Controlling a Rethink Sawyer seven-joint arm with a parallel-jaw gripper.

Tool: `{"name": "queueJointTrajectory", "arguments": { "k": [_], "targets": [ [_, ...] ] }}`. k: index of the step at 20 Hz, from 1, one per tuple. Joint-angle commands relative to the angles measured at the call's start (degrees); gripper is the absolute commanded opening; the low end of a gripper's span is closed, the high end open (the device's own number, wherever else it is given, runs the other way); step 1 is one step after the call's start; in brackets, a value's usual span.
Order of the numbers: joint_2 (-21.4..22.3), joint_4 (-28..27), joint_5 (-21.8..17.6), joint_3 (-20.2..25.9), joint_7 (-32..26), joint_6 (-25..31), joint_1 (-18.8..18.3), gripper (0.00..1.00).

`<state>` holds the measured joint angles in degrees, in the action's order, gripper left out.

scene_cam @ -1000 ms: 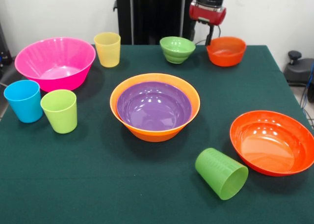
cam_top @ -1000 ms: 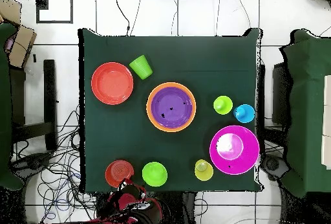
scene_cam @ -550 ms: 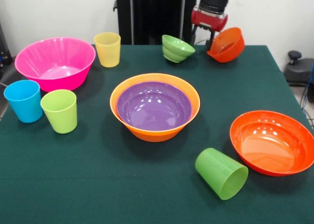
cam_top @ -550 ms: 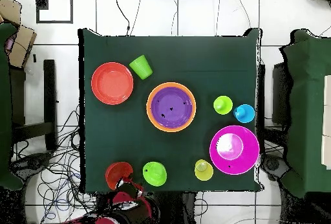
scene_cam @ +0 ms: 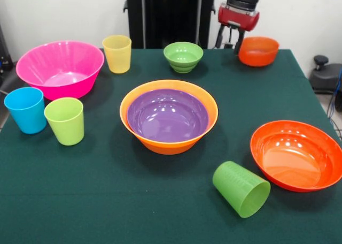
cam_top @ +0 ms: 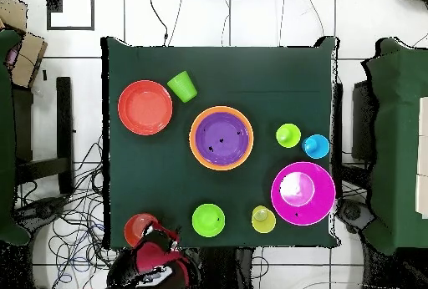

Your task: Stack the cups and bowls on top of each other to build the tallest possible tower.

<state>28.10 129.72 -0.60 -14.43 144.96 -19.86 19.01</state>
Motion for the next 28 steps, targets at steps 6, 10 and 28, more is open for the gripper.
{"name": "queueJointTrajectory", "arguments": {
  "k": [6,10,28],
  "targets": [
    [11.12,-2.39,-4.62,8.13,1.09,13.05,-9.62,1.00],
    [11.31,-2.51,-5.33,9.31,1.26,12.92,-10.87,1.00],
    [10.82,-8.98,-6.14,2.69,-1.90,18.20,2.51,1.00]
  ]
}}
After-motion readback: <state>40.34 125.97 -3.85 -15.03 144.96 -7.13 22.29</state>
